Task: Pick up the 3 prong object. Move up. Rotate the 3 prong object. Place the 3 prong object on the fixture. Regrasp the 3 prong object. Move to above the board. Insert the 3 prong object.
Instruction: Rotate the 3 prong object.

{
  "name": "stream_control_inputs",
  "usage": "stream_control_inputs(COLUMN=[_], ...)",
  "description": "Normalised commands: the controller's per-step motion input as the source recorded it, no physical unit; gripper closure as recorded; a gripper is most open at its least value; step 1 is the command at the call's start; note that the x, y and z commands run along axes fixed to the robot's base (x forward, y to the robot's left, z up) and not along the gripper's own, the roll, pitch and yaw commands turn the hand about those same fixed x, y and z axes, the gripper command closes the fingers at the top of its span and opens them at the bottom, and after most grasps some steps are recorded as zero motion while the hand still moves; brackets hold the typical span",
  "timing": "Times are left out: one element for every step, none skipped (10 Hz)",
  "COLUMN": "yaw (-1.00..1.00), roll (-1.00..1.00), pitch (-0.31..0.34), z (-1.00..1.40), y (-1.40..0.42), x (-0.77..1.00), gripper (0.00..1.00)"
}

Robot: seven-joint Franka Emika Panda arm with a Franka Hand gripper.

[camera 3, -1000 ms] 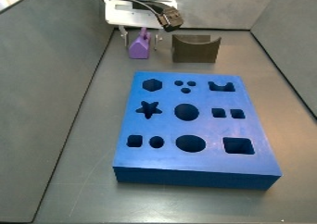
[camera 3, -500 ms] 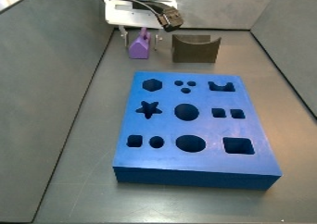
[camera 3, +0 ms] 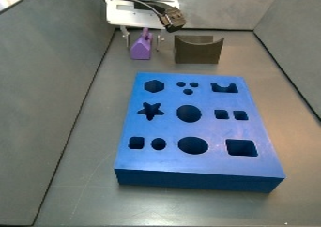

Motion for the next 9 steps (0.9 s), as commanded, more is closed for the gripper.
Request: stream_control_inputs(yaw=[0.01, 0.01, 0.01, 0.01, 0.01, 0.01, 0.01, 0.01, 0.01], roll=[0.2, 0.2, 0.2, 0.2, 0.2, 0.2, 0.2, 0.2, 0.2], pitch=[-0.022, -0.022, -0.022, -0.022, -0.022, -0.022, -0.022, -0.022, -0.022], z=[-0.17, -0.17, -0.17, -0.17, -0.17, -0.17, -0.17, -0.17, -0.17], y=[0.0, 0.0, 0.0, 0.0, 0.0, 0.0, 0.0, 0.0, 0.0], x=[0.03, 0.03, 0.03, 0.03, 0.03, 0.03, 0.03, 0.03, 0.03], gripper=[0.0, 0.0, 0.0, 0.0, 0.0, 0.0, 0.0, 0.0, 0.0])
